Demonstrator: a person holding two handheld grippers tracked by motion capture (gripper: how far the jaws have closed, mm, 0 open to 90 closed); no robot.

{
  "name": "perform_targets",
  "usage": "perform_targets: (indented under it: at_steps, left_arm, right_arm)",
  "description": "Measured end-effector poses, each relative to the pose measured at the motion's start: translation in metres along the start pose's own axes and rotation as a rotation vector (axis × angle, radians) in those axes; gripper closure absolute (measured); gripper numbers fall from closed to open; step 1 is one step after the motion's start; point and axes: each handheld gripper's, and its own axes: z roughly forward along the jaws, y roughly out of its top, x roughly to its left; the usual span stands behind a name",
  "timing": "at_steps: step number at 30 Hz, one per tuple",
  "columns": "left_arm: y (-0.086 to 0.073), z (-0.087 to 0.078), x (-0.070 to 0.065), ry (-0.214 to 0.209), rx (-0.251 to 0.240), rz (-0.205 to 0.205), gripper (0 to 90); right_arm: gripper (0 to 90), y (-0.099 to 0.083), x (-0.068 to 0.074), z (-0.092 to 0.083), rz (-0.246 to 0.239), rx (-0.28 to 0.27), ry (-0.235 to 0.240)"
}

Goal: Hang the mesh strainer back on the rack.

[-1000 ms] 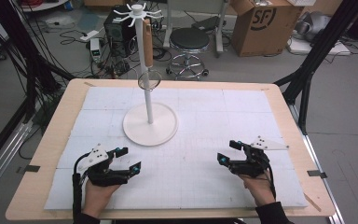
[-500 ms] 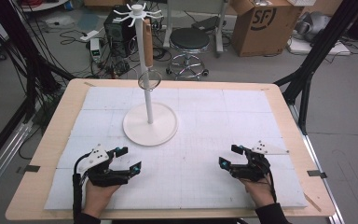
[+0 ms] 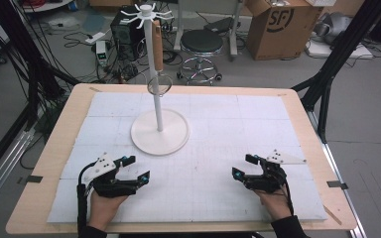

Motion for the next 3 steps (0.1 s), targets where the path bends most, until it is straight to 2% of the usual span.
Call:
perform_targets:
  at_steps: [3]
  left_arm:
    - [-0.0001,0.0002,0.0003,0.004,0.0,0.001,19.7]
  right_arm:
    - [13.5,0.0,-0.0004,0.0001,0.004,0.0,0.0]
